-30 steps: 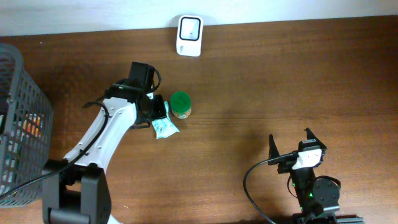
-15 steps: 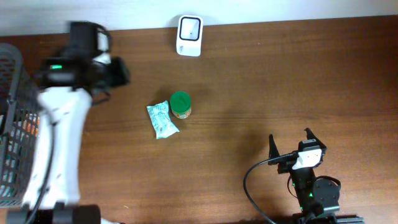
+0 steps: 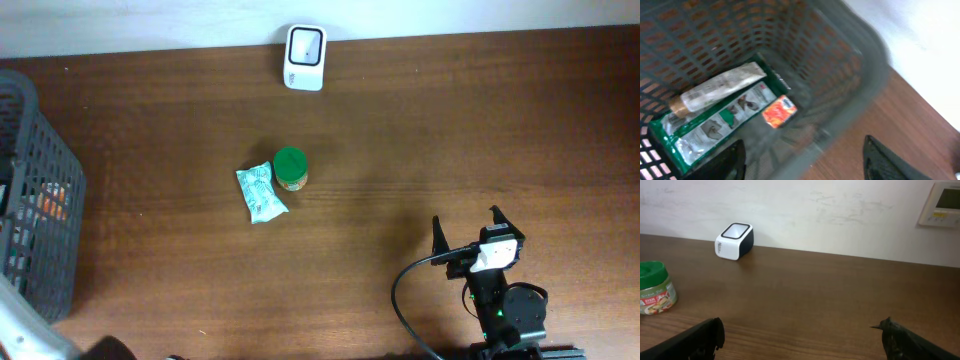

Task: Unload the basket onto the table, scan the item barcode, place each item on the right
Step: 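Reach the left gripper back into the basket for the orange box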

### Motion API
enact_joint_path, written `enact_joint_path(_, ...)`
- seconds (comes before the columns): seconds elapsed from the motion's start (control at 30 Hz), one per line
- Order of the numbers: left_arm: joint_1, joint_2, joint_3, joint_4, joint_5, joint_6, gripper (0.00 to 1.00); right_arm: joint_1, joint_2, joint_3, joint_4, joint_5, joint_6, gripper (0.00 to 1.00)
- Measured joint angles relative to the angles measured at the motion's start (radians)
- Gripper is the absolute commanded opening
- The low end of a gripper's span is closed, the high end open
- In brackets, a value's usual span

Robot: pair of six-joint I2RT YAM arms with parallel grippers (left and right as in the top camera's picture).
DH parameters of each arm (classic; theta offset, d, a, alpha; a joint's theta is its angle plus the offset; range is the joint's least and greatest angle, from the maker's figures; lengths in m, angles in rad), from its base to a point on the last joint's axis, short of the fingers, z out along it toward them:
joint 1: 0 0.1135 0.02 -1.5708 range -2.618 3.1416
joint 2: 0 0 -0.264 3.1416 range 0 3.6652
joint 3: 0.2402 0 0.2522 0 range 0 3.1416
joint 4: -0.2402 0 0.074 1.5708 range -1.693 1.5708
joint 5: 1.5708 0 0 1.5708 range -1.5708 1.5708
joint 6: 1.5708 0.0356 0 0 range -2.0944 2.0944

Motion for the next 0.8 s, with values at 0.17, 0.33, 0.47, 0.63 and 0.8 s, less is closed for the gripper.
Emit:
enact_joint_path(0.17,0.064,0.167,0.000,0.010,0.013,0.022,0.72,0.000,0.000,0.000,0.000,0.000,0.000,0.98)
enact_joint_path(0.33,0.088,0.329,0.000,0.004,0.029,0.089,0.72,0.000,0.000,0.000,0.000,0.000,-0.001,0.98)
enact_joint_path(0.47,0.104,0.410,0.000,0.011,0.095,0.190,0.63,0.000,0.000,0.000,0.000,0.000,0.000,0.98)
enact_joint_path(0.63,0.104,0.497,0.000,0.014,0.118,0.246,0.57,0.000,0.000,0.000,0.000,0.000,0.000,0.98)
enact_joint_path(0.8,0.104,0.591,0.000,0.029,0.124,0.285,0.57,0.000,0.000,0.000,0.000,0.000,0.000,0.98)
